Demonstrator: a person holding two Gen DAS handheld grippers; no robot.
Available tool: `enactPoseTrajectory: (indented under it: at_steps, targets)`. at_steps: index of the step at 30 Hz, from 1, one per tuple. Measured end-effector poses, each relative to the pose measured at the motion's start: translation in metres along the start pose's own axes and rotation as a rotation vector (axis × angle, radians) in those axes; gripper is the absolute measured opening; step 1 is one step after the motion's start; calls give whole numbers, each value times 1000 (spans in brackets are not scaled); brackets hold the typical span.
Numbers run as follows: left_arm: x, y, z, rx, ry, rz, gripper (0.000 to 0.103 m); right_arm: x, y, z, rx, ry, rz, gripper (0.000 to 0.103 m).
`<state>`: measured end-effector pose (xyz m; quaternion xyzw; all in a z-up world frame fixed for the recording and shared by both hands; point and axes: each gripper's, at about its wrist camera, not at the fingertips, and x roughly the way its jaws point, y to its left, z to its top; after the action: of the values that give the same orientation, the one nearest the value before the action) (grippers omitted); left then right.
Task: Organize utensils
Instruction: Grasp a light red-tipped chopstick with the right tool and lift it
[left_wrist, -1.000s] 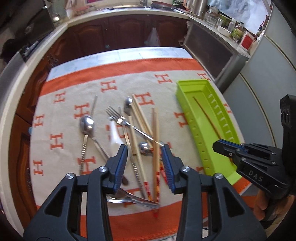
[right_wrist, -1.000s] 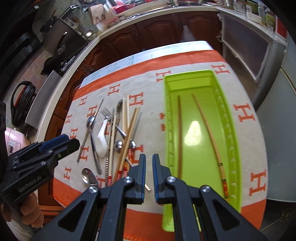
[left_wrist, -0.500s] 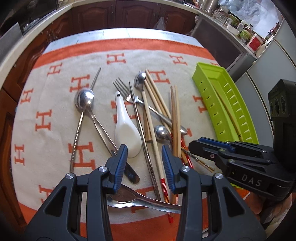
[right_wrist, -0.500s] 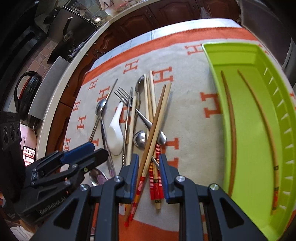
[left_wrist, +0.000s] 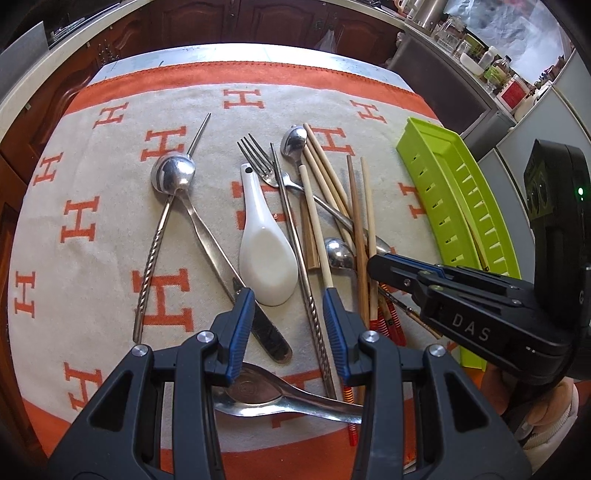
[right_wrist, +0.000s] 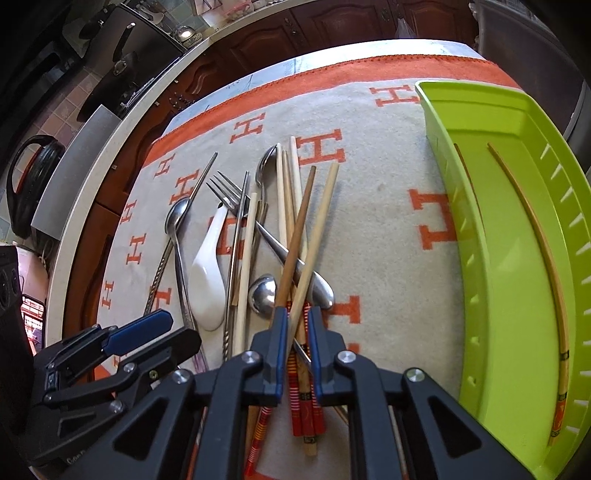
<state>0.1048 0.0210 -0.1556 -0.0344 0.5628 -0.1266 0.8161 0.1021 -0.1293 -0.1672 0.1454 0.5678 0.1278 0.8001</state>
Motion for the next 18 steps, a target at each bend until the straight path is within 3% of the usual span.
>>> enactPoseTrajectory:
  at_steps: [7, 9, 18]
  targets:
    - [0, 0, -1, -1, -1, -2, 35, 7, 3, 2, 13, 6, -59, 11]
    - [-1, 0, -1, -3, -3, 1, 35, 3, 2, 1, 20, -10, -63, 6]
    - [2, -7, 1, 13, 5, -4, 35, -25, -9, -2, 51, -58, 1, 5]
